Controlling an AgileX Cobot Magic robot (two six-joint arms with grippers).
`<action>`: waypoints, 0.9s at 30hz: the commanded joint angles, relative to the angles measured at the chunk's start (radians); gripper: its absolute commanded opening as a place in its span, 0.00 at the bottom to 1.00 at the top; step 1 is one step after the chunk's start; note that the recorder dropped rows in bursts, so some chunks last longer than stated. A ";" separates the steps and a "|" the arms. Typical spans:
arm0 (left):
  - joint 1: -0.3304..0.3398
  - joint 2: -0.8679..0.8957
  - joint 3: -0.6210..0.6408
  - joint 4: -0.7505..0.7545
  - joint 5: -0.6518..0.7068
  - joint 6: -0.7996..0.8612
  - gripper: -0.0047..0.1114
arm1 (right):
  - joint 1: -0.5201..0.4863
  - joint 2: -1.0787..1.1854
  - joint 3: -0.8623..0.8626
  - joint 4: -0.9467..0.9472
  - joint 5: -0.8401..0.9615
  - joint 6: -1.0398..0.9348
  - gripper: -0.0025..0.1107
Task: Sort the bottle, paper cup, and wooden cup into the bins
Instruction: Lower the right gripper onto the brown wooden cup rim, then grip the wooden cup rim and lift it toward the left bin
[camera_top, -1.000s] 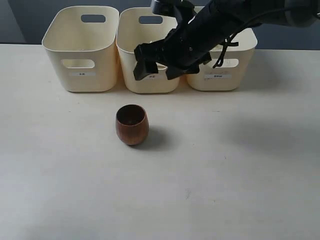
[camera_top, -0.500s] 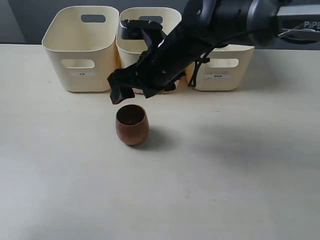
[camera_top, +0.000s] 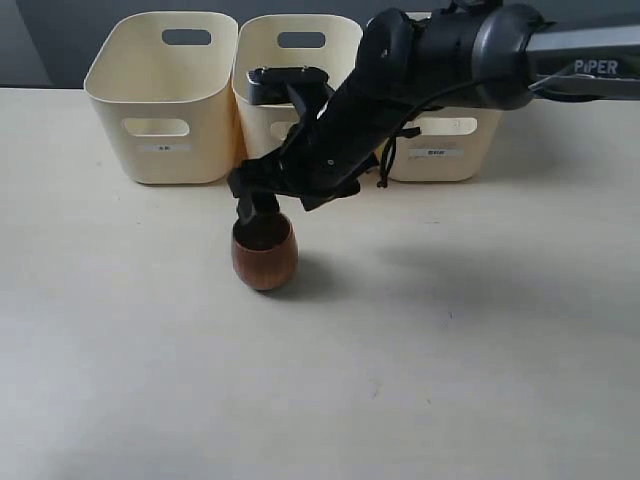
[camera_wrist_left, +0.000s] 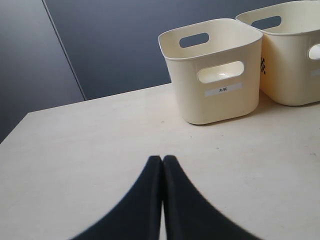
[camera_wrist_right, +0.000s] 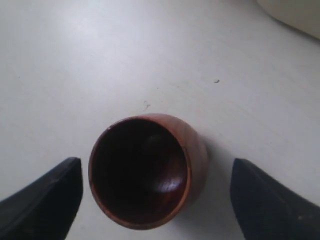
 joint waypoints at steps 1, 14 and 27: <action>-0.003 -0.005 0.001 0.000 -0.005 -0.002 0.04 | 0.000 -0.001 0.003 -0.012 -0.018 0.005 0.70; -0.003 -0.005 0.001 0.000 -0.005 -0.002 0.04 | 0.000 -0.001 0.003 -0.010 0.001 0.011 0.70; -0.003 -0.005 0.001 0.000 -0.005 -0.002 0.04 | 0.000 0.057 0.003 -0.010 0.000 0.034 0.70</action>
